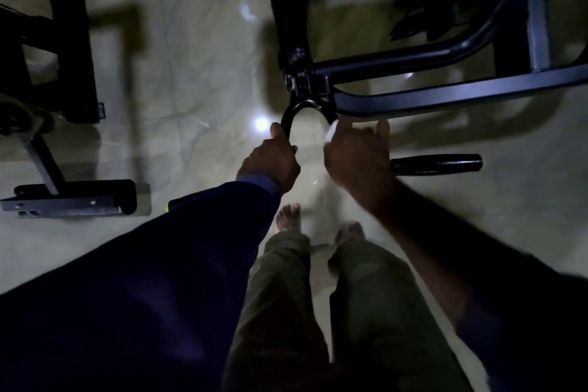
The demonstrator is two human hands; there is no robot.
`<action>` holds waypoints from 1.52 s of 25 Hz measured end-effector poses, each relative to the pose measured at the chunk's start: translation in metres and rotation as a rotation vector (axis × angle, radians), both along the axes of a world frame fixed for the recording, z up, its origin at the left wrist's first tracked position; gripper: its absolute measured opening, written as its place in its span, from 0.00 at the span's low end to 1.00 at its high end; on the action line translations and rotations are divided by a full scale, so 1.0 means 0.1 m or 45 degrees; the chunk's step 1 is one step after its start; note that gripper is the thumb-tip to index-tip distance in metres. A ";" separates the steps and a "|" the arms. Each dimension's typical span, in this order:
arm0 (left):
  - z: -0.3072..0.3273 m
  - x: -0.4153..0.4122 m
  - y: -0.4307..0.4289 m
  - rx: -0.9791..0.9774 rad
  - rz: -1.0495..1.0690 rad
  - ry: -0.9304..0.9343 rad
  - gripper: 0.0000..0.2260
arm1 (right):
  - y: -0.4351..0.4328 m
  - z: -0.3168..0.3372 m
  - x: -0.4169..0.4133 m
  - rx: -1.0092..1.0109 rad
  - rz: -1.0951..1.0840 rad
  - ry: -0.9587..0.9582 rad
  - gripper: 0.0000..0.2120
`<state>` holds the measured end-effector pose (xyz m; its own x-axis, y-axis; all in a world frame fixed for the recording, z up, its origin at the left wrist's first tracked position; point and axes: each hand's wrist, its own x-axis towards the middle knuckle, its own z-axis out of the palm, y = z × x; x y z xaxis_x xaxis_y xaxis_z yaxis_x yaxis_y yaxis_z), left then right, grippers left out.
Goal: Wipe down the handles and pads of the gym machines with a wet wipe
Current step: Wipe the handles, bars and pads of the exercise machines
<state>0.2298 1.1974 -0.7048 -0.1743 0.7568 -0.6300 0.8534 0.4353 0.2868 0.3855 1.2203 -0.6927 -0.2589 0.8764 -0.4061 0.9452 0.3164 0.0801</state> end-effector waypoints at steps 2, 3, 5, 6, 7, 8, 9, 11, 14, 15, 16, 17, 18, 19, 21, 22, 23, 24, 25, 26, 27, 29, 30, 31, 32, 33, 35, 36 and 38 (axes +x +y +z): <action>-0.01 0.04 -0.01 0.008 -0.008 0.069 0.14 | -0.37 0.08 0.42 0.208 0.084 0.033 0.10; -0.03 0.05 -0.01 0.019 -0.018 0.112 0.14 | -0.43 0.09 0.58 0.245 0.144 0.049 0.09; -0.04 0.06 -0.03 0.031 -0.059 0.166 0.19 | -0.34 0.08 0.81 0.292 0.344 0.131 0.11; -0.04 0.06 -0.06 0.084 -0.117 0.207 0.25 | -0.26 0.06 0.93 0.279 0.481 0.167 0.13; -0.04 0.05 -0.09 0.168 -0.192 0.285 0.30 | -0.17 0.06 1.08 0.277 0.602 0.225 0.15; -0.04 0.05 -0.12 0.280 -0.261 0.360 0.34 | -0.08 0.06 1.28 0.280 0.692 0.287 0.16; -0.02 0.07 -0.16 0.398 -0.325 0.379 0.35 | -0.01 0.08 1.53 0.281 0.747 0.326 0.16; 0.04 0.21 -0.24 0.641 -0.466 0.258 0.32 | 0.11 0.20 2.03 0.279 0.720 0.335 0.14; 0.00 0.61 -0.21 0.705 -0.690 -0.074 0.23 | 0.02 0.37 2.08 0.161 0.452 0.277 0.14; -0.03 0.74 -0.18 0.711 -0.710 -0.179 0.20 | -0.08 0.36 1.91 0.127 0.395 0.251 0.16; -0.04 0.85 -0.13 0.734 -0.672 -0.252 0.18 | -0.16 0.32 1.69 0.113 0.373 0.236 0.17; -0.07 0.93 -0.05 0.746 -0.590 -0.282 0.17 | -0.22 0.27 1.45 0.084 0.356 0.237 0.16; -0.07 1.00 0.04 0.752 -0.503 -0.271 0.19 | -0.27 0.22 1.25 0.067 0.347 0.241 0.15; -0.07 1.06 0.17 0.721 -0.413 -0.249 0.20 | -0.26 0.18 1.15 0.066 0.334 0.239 0.13; -0.08 1.20 0.42 0.490 -0.165 -0.262 0.21 | -0.20 0.13 1.26 0.105 0.369 0.234 0.14; -0.10 1.28 0.52 0.372 -0.045 -0.290 0.23 | -0.21 0.13 1.45 0.138 0.382 0.211 0.16; -0.12 1.35 0.59 0.317 0.013 -0.273 0.25 | -0.22 0.14 1.68 0.159 0.370 0.171 0.17; -0.17 1.39 0.62 0.325 -0.019 -0.216 0.27 | -0.23 0.15 1.92 0.198 0.323 0.124 0.20; -0.24 1.42 0.63 0.349 -0.068 -0.150 0.26 | -0.26 0.17 2.11 0.221 0.258 0.064 0.24; -0.29 1.42 0.62 0.390 -0.104 -0.100 0.25 | -0.27 0.18 2.17 0.223 0.197 0.020 0.28; -0.33 1.40 0.61 0.403 -0.113 -0.059 0.24 | -0.27 0.17 2.08 0.190 0.146 -0.003 0.32; -0.40 1.35 0.64 0.412 -0.145 0.008 0.27 | -0.35 0.10 1.65 0.137 0.187 0.014 0.36; -0.43 1.35 0.64 0.418 -0.168 0.037 0.30 | -0.42 0.08 1.44 0.120 0.203 0.080 0.36; -0.43 1.36 0.64 0.437 -0.190 0.056 0.32 | -0.44 0.06 1.34 0.125 0.230 0.148 0.34; -0.43 1.38 0.64 0.443 -0.199 0.058 0.33 | -0.41 0.05 1.38 0.137 0.260 0.190 0.32; -0.43 1.38 0.64 0.440 -0.216 0.058 0.33 | -0.36 0.07 1.53 0.136 0.261 0.218 0.30; -0.43 1.36 0.64 0.417 -0.220 0.055 0.33 | -0.31 0.10 1.94 0.183 0.134 0.211 0.29; -0.43 1.37 0.63 0.410 -0.222 0.051 0.33 | -0.31 0.11 2.07 0.210 0.047 0.209 0.29; -0.43 1.36 0.64 0.404 -0.230 0.059 0.33 | -0.29 0.05 2.06 0.265 -0.111 0.311 0.26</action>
<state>0.3655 1.2617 -0.7478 -0.0432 0.9343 -0.3537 0.9235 0.1724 0.3425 0.5914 1.1911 -0.6877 -0.2469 0.9572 -0.1510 0.9673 0.2341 -0.0974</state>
